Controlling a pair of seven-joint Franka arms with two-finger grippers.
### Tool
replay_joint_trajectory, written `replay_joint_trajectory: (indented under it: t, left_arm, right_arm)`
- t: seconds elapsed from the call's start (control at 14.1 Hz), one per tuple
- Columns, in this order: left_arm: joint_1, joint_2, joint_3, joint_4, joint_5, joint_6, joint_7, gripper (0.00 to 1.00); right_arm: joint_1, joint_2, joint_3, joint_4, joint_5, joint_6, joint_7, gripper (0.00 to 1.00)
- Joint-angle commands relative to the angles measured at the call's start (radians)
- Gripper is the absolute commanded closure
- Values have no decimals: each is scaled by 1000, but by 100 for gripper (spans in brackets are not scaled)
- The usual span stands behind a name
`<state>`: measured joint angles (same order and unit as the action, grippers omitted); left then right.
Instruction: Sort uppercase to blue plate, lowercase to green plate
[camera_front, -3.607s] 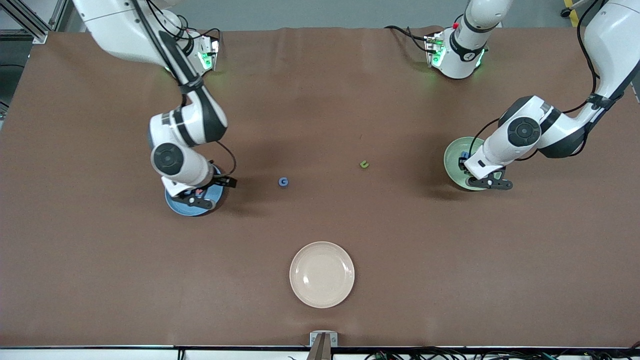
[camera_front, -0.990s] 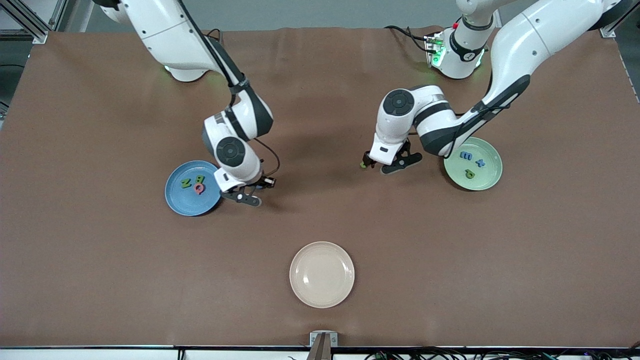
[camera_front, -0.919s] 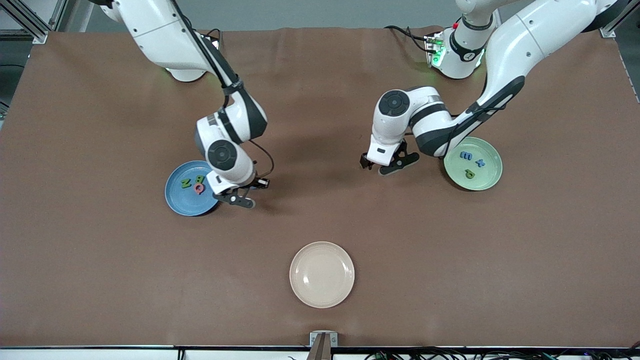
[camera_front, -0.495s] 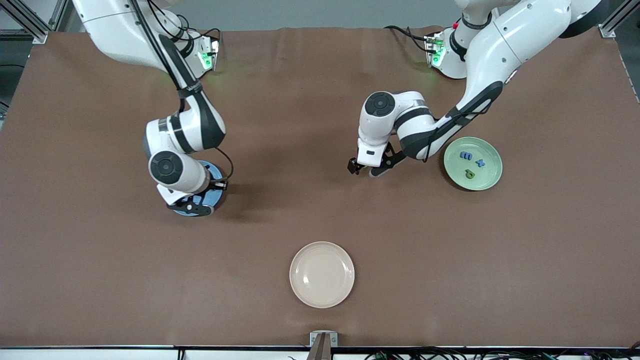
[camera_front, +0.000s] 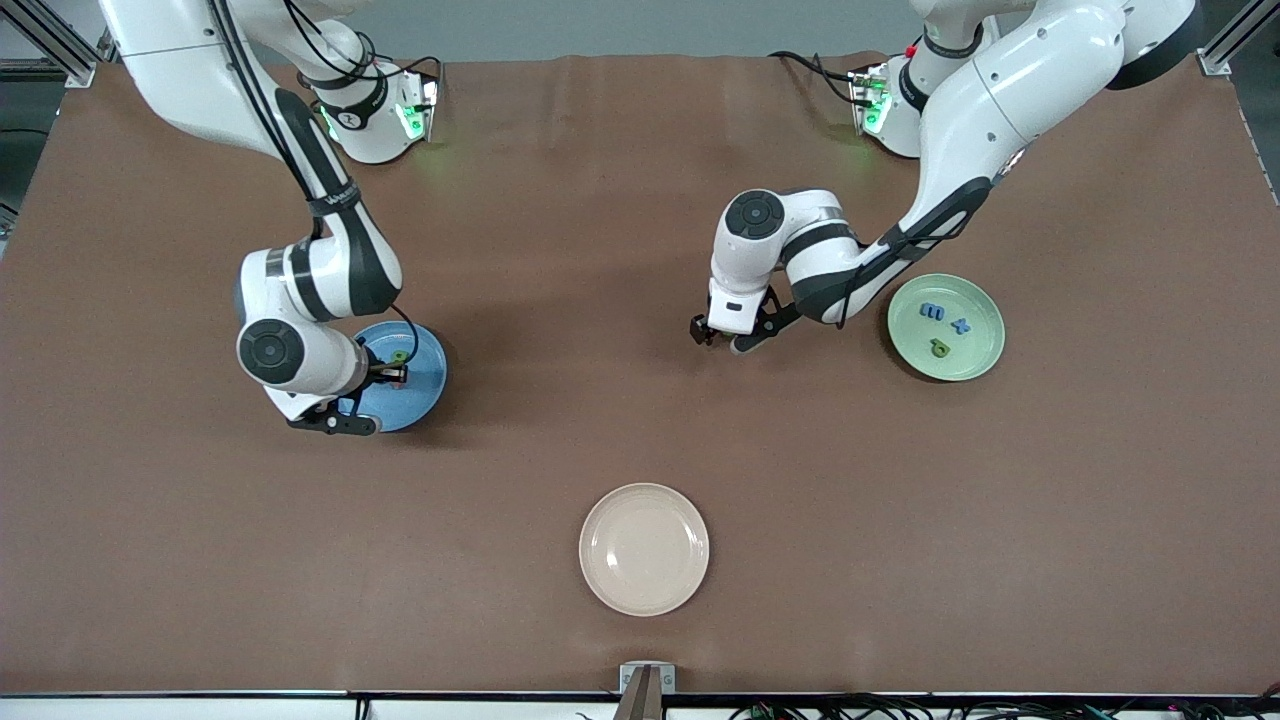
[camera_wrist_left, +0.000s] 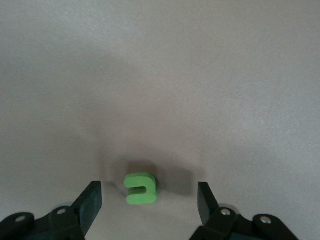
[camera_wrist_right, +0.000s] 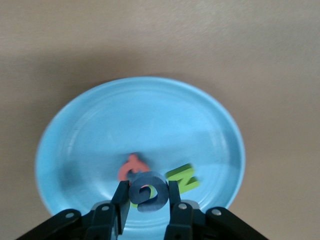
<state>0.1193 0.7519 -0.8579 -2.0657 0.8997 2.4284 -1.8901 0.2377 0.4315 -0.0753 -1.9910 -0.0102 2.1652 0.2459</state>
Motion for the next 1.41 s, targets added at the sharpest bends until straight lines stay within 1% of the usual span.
replay_joint_trajectory:
  t: [0.0,0.42,0.64,0.78,0.85,0.92,1.13,1.2,1.34]
  left_arm:
    - [-53,6,48,25,-11,23,-9,22]
    - [-58,14,53,32,-13,24,-7,50]
    - [-58,18,53,32,-13,23,-7,65]
    - [-56,17,53,32,-13,23,-6,74]
    - [-56,15,53,33,-13,23,-7,78]
    - [-56,12,53,33,-13,23,-4,80]
    - [-37,-2,48,33,-12,20,3,85]
    - [-32,-15,48,33,-13,18,8,85]
    - [3,-31,28,33,-13,9,25,86]
  right_arm:
    - [-55,-17,19,-31,-19,30,-60,0]
    - [-55,-22,20,-31,-19,21,-60,0]
    - [-57,-59,19,-22,-19,-33,-62,0]
    - [-57,-95,19,7,-19,-108,-63,0]
    - [-58,-109,19,41,-19,-176,-74,0]
    - [-66,-125,19,82,-19,-249,-91,0]
    - [-112,-137,20,259,-10,-512,-169,0]
    - [-130,-140,20,299,-5,-563,-192,0]
    - [-176,-190,20,319,-4,-605,-244,0]
